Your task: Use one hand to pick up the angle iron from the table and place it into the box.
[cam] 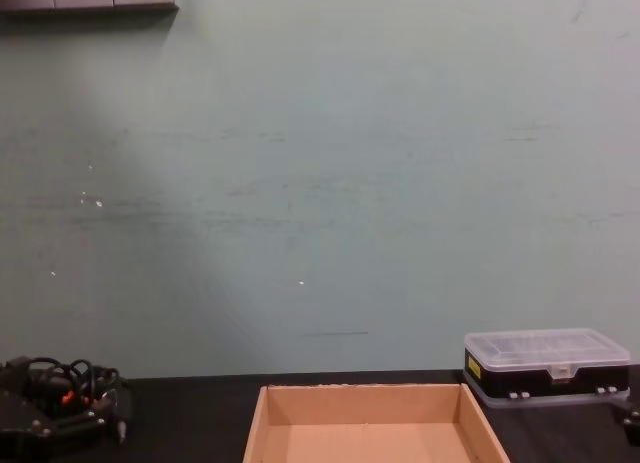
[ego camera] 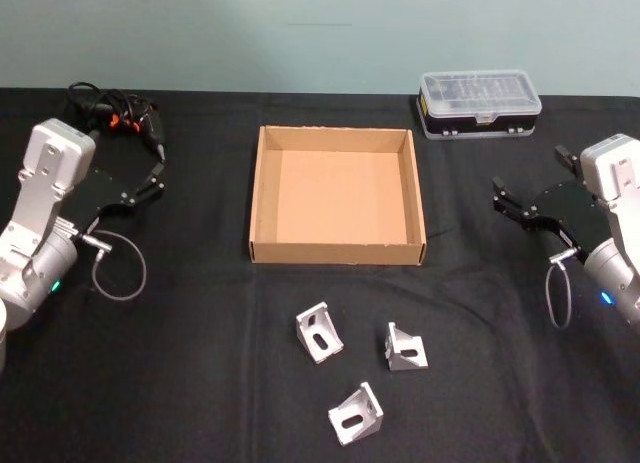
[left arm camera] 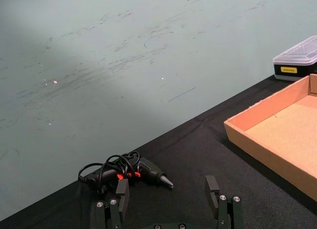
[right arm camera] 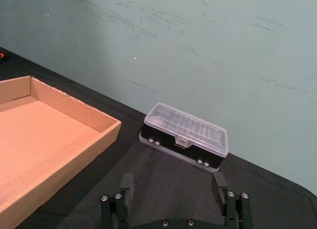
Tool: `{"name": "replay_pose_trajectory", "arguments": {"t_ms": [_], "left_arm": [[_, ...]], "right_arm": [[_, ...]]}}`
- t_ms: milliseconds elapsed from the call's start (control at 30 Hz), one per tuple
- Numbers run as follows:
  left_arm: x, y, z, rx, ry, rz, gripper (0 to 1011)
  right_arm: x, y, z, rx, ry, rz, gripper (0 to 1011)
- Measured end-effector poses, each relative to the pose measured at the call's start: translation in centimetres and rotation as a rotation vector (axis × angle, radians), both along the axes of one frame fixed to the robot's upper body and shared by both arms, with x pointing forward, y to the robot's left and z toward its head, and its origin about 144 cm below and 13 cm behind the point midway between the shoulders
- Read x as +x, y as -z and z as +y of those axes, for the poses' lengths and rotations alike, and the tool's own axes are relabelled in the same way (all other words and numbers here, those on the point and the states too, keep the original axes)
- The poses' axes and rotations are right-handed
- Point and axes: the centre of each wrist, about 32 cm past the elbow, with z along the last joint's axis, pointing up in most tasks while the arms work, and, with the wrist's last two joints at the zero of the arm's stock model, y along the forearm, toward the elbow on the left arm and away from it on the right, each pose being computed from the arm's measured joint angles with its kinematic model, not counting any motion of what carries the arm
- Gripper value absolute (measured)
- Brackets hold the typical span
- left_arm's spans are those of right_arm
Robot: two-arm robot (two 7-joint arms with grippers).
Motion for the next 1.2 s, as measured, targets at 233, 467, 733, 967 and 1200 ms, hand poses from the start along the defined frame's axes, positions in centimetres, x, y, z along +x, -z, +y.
{"name": "replay_pose_trajectory", "arguments": {"t_ms": [233, 467, 733, 967, 1200], "left_arm": [[0.0, 0.0, 0.0, 0.0, 0.0, 0.0, 1000], [0.0, 0.0, 0.0, 0.0, 0.0, 0.0, 1000], [0.0, 0.0, 0.0, 0.0, 0.0, 0.0, 1000], [0.0, 0.0, 0.0, 0.0, 0.0, 0.0, 1000], [0.0, 0.0, 0.0, 0.0, 0.0, 0.0, 1000]], "right_arm": [[0.0, 0.0, 0.0, 0.0, 0.0, 0.0, 1004], [0.0, 0.0, 0.0, 0.0, 0.0, 0.0, 1004], [0.0, 0.0, 0.0, 0.0, 0.0, 0.0, 1004], [0.0, 0.0, 0.0, 0.0, 0.0, 0.0, 1004], [0.0, 0.0, 0.0, 0.0, 0.0, 0.0, 1004]]}}
